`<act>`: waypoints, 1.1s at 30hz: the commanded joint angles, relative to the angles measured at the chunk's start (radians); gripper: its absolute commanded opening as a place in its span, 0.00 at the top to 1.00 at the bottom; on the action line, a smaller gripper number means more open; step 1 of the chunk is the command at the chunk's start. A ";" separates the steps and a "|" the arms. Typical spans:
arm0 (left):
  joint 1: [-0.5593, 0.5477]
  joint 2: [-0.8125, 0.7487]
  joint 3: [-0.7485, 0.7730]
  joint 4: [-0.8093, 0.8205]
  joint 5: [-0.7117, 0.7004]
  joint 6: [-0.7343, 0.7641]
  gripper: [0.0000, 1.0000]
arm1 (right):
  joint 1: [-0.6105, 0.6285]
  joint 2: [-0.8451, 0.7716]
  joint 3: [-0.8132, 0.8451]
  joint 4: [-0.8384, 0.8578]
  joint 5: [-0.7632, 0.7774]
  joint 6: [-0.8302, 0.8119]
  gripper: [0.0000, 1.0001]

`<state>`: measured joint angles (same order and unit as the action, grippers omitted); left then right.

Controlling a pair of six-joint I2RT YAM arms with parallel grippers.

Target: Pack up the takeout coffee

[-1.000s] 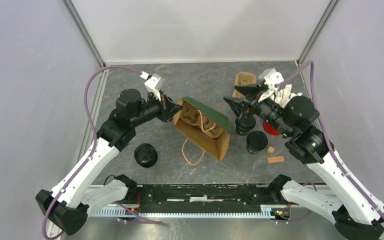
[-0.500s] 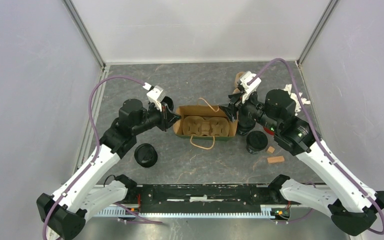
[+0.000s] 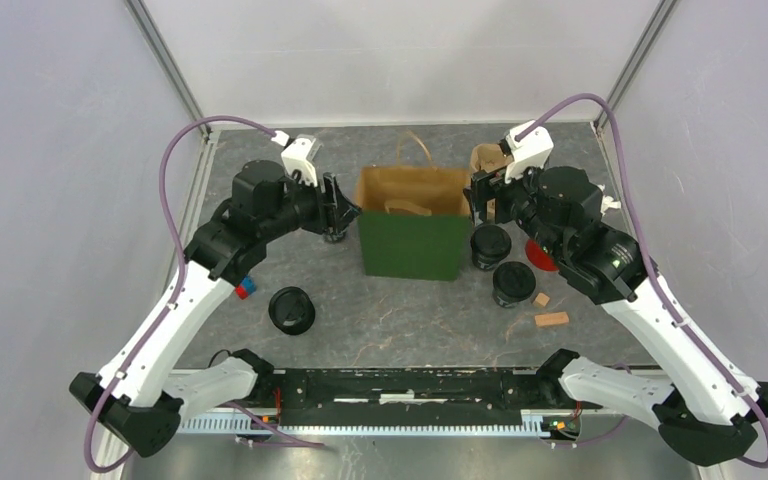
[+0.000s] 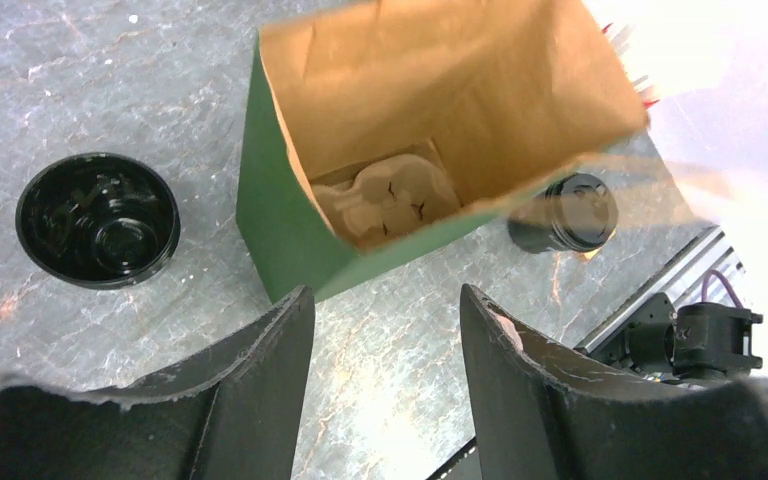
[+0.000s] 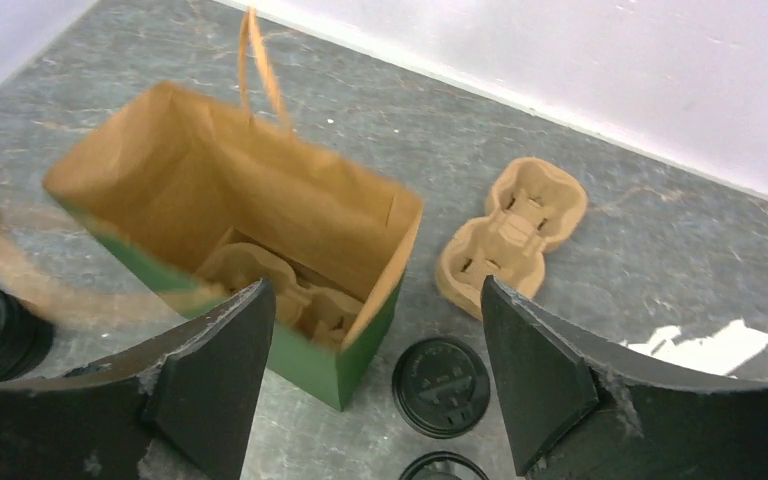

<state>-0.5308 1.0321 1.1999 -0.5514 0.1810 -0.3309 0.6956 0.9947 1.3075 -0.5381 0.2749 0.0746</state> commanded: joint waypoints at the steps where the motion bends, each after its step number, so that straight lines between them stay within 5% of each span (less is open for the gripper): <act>1: -0.003 0.058 0.085 -0.106 -0.044 -0.053 0.37 | -0.002 -0.025 0.017 -0.040 0.096 0.019 0.17; 4: -0.004 0.104 0.161 -0.141 -0.072 -0.032 0.35 | -0.002 -0.040 -0.004 -0.059 0.123 0.039 0.14; 6: -0.004 0.130 0.215 -0.174 -0.117 -0.043 0.35 | -0.002 -0.048 -0.016 -0.087 0.156 0.066 0.02; 10: -0.001 0.176 0.286 -0.224 -0.190 -0.078 0.33 | -0.002 -0.060 -0.037 -0.142 0.165 0.080 0.02; 17: -0.001 0.239 0.281 -0.225 -0.186 -0.094 0.36 | -0.003 -0.025 -0.052 -0.281 0.175 0.104 0.05; 24: -0.001 0.306 0.276 -0.201 -0.152 -0.071 0.38 | -0.004 -0.058 -0.139 -0.235 0.096 0.101 0.16; 33: 0.002 0.387 0.299 -0.194 -0.147 -0.064 0.49 | -0.009 -0.081 -0.202 -0.261 0.088 0.115 0.18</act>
<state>-0.5304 1.4067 1.4586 -0.7700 0.0200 -0.3866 0.6937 0.9340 1.1194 -0.7956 0.3656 0.1776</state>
